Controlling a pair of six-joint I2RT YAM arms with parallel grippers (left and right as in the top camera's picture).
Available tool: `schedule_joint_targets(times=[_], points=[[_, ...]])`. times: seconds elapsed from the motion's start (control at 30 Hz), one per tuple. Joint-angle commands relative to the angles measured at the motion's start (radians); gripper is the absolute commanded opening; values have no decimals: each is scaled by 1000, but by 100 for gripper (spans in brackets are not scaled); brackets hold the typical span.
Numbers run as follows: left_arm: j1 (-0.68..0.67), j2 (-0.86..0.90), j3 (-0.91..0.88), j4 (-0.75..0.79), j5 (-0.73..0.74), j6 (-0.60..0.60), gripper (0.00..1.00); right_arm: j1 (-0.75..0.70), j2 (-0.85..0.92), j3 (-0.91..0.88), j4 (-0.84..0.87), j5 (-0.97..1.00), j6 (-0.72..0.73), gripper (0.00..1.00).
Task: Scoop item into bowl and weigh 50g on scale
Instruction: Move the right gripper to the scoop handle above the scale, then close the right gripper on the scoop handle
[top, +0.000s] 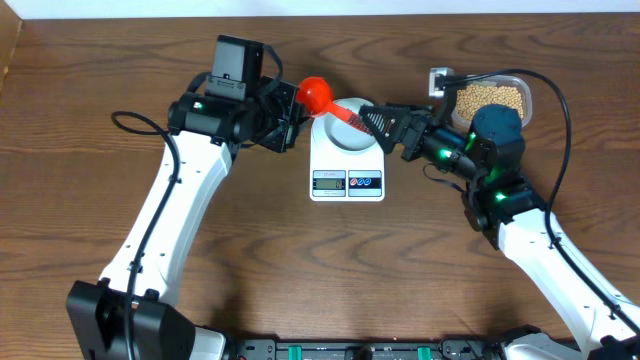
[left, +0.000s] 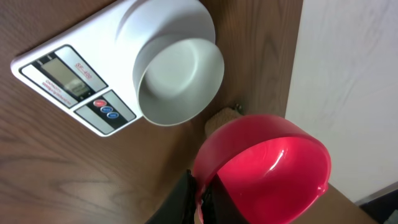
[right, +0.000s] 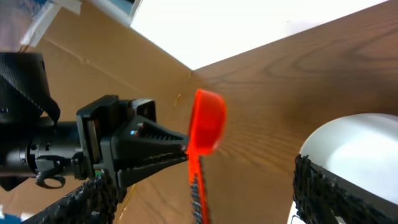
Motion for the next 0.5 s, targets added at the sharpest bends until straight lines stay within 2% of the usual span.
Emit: schedule_joint_targets(times=[0.0, 0.23, 0.47], points=[[-34, -7, 13, 8, -13, -21, 7, 23, 4, 15, -2, 5, 7, 89], [-69, -7, 13, 34, -13, -20, 7, 35, 5, 14, -31, 5, 7, 83], [-73, -7, 13, 34, -13, -20, 7, 35, 5, 14, -53, 1, 7, 72]])
